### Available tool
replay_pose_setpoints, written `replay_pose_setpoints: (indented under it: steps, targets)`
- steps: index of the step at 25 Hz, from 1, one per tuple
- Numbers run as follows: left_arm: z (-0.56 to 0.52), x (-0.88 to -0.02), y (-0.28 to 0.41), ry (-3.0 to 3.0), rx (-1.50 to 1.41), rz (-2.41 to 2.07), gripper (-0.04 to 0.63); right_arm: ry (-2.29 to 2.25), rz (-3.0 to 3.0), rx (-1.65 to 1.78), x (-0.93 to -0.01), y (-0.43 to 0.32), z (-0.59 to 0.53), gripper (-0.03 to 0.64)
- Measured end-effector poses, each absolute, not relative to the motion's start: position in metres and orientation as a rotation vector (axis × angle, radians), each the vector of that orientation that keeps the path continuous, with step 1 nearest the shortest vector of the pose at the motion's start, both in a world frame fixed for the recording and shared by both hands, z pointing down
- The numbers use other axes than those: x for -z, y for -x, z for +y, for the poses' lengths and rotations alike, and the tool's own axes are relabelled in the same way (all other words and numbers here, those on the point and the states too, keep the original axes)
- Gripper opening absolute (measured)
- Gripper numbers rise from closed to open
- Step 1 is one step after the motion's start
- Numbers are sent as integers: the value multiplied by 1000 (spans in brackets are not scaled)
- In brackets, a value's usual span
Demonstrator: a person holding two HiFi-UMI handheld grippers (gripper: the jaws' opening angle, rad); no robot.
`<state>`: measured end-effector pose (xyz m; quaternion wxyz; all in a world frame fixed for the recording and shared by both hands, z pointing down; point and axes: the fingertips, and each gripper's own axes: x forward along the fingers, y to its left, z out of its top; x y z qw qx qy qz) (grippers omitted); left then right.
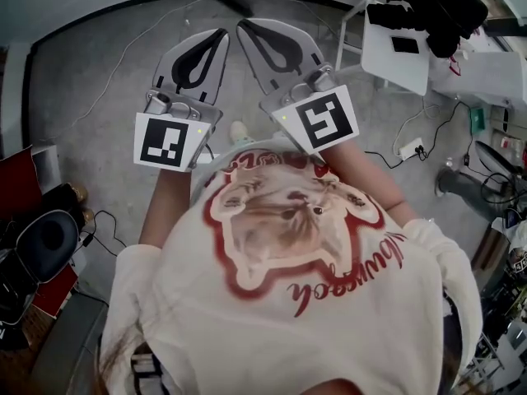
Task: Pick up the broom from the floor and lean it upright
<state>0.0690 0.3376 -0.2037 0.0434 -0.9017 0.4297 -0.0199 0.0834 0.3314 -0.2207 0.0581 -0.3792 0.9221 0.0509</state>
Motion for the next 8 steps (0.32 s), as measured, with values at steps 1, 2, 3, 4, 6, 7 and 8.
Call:
replay_pose_setpoints:
  steps: [1, 2, 3, 4, 6, 7, 8]
  targets:
    - [338, 204, -66, 2755, 59, 1317, 20, 1142, 2798, -154, 221, -80, 332, 25]
    - [338, 204, -64, 2754, 59, 1319, 20, 1134, 2803, -153, 220, -77, 333, 25]
    - [338, 204, -63, 2754, 57, 1320, 20, 1127, 2806, -154, 220, -75, 334, 25]
    - [337, 204, -63, 2754, 53, 1319, 20, 1121, 2807, -155, 220, -74, 333, 25]
    - [336, 204, -67, 2755, 47, 1314, 20, 1115, 2806, -155, 220, -75, 333, 25]
    - [335, 204, -69, 2754, 46, 1310, 20, 1114, 2806, -155, 219, -76, 332, 25]
    - [334, 204, -72, 2753, 45, 1306, 20, 1113, 2806, -154, 219, -78, 331, 25]
